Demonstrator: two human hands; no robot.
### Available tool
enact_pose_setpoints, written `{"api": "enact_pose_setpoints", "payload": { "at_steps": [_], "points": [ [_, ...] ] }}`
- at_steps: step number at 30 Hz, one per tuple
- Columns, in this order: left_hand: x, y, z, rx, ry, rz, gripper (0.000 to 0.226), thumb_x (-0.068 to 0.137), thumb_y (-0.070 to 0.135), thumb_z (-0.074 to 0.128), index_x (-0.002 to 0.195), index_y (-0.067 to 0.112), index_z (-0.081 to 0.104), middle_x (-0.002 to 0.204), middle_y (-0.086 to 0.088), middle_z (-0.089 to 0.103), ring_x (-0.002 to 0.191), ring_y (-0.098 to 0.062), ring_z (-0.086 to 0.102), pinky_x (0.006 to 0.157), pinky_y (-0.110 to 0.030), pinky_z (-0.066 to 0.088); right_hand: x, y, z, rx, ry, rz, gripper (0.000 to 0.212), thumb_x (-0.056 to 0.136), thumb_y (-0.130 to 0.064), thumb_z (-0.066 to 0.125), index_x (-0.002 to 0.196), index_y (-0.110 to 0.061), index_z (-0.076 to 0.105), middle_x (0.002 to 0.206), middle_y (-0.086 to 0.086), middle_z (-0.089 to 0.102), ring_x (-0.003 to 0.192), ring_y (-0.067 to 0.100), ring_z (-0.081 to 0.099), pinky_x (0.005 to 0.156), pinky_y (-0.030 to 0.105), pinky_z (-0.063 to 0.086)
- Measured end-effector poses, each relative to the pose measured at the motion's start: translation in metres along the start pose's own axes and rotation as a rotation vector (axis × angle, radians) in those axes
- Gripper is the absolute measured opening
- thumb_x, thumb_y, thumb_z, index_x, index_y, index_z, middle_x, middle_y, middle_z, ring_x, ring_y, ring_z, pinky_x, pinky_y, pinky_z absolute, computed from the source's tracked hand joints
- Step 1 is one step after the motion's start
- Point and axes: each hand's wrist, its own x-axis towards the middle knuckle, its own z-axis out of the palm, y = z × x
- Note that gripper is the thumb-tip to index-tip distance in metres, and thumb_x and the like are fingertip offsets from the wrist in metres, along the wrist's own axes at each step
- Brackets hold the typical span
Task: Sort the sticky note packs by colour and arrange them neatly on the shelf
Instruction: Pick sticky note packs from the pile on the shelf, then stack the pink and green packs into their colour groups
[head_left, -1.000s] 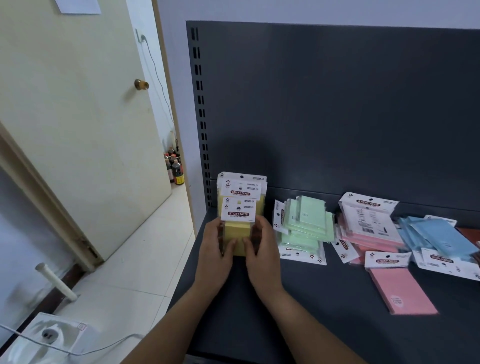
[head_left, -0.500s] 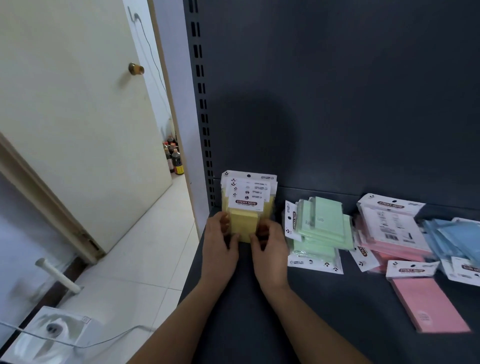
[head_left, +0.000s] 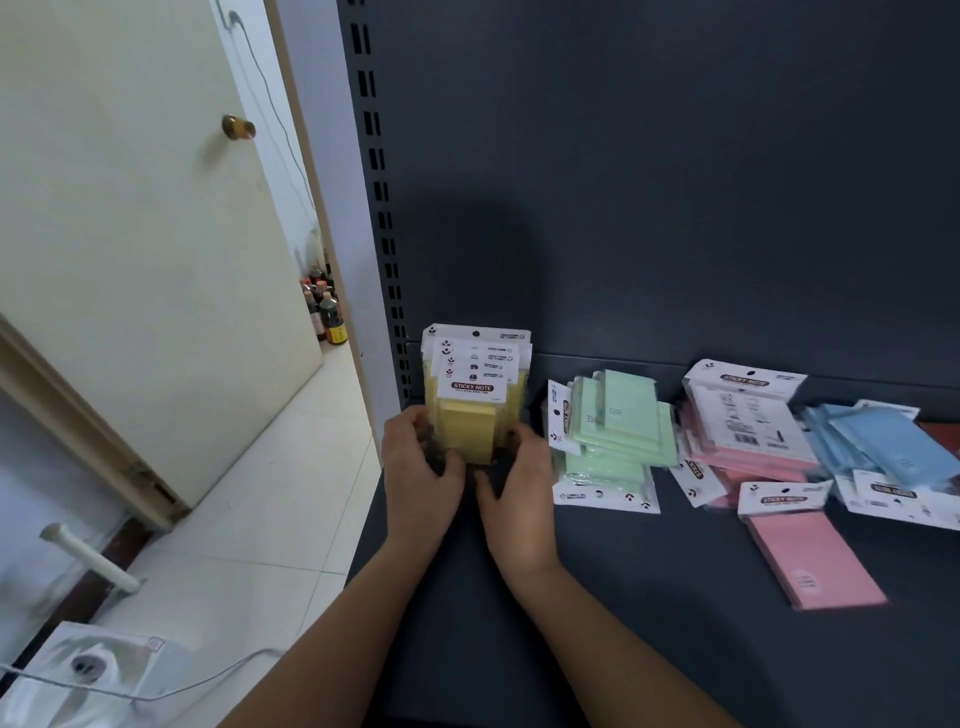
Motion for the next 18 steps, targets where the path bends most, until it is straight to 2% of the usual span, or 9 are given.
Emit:
{"api": "enact_pose_setpoints", "payload": {
  "at_steps": [1,3,5,8,11,13,15,17,18],
  "points": [
    [-0.002,0.001,-0.001,-0.001,0.026,-0.01,0.049,0.077,-0.001,0.062,0.118,0.015,0.043,0.112,0.001,0.047,0.105,-0.016,0.049,0.089,-0.031,0.046,-0.006,-0.002,-0.004,-0.029,-0.031,-0.004,0.061,0.085,-0.009,0.062,0.138,-0.01,0.032,0.131,0.003,0.039,0.124,0.012,0.039,0.105,0.015,0.028],
    [-0.007,0.007,-0.003,0.019,0.089,-0.004,0.048,0.077,-0.002,0.064,0.118,0.012,0.045,0.11,0.003,0.045,0.105,-0.015,0.046,0.09,-0.027,0.041,-0.016,-0.005,-0.013,-0.076,-0.098,-0.034,0.067,0.086,-0.012,0.06,0.142,-0.01,0.024,0.138,0.002,0.03,0.131,0.012,0.03,0.109,0.015,0.023],
    [-0.015,0.015,-0.001,0.03,0.126,0.057,0.046,0.076,-0.001,0.065,0.114,0.016,0.046,0.107,0.003,0.047,0.101,-0.013,0.046,0.086,-0.023,0.04,-0.022,-0.007,-0.024,-0.098,-0.169,-0.072,0.063,0.087,-0.013,0.059,0.142,-0.011,0.026,0.14,0.002,0.029,0.132,0.012,0.031,0.11,0.017,0.025],
    [-0.028,0.036,0.009,-0.041,0.057,0.154,0.039,0.073,0.006,0.058,0.107,0.023,0.048,0.095,0.002,0.053,0.088,-0.01,0.05,0.077,-0.014,0.04,-0.021,-0.007,-0.05,-0.104,-0.163,-0.149,0.043,0.086,-0.008,0.058,0.127,-0.014,0.048,0.124,-0.001,0.048,0.114,0.012,0.049,0.097,0.016,0.037],
    [-0.036,0.064,0.029,-0.051,-0.117,0.227,0.026,0.075,0.016,0.054,0.099,0.027,0.054,0.088,0.006,0.057,0.081,-0.005,0.054,0.073,-0.017,0.043,-0.016,-0.004,-0.089,-0.015,0.04,-0.169,0.026,0.084,-0.003,0.058,0.107,-0.014,0.06,0.1,-0.008,0.057,0.09,0.008,0.056,0.079,0.012,0.042],
    [-0.04,0.081,0.045,-0.006,-0.231,0.283,0.027,0.078,0.021,0.054,0.105,0.018,0.058,0.095,0.005,0.057,0.089,-0.01,0.054,0.08,-0.026,0.045,-0.011,0.004,-0.113,0.027,0.172,-0.137,0.025,0.083,0.001,0.057,0.102,-0.014,0.061,0.098,-0.008,0.058,0.092,0.009,0.056,0.079,0.012,0.041],
    [-0.044,0.094,0.061,0.104,-0.283,0.332,0.047,0.077,0.036,0.043,0.113,0.011,0.058,0.108,0.0,0.059,0.101,-0.018,0.053,0.089,-0.035,0.043,-0.006,0.015,-0.132,0.049,0.236,-0.082,0.03,0.082,0.003,0.055,0.105,-0.015,0.06,0.104,-0.005,0.058,0.099,0.014,0.055,0.082,0.018,0.039],
    [-0.045,0.104,0.075,0.226,-0.322,0.329,0.065,0.074,0.046,0.032,0.125,0.01,0.053,0.123,-0.003,0.056,0.116,-0.021,0.047,0.1,-0.038,0.036,-0.002,0.026,-0.144,0.077,0.188,0.007,0.037,0.083,0.001,0.055,0.117,-0.014,0.057,0.113,-0.001,0.057,0.107,0.015,0.052,0.083,0.015,0.034],
    [-0.044,0.108,0.081,0.295,-0.349,0.301,0.065,0.077,0.046,0.033,0.13,0.011,0.048,0.13,-0.003,0.052,0.123,-0.021,0.043,0.104,-0.037,0.031,0.0,0.03,-0.147,0.108,0.132,0.054,0.041,0.084,0.0,0.055,0.123,-0.013,0.053,0.116,0.002,0.057,0.107,0.016,0.051,0.081,0.012,0.033]
  ]
}}
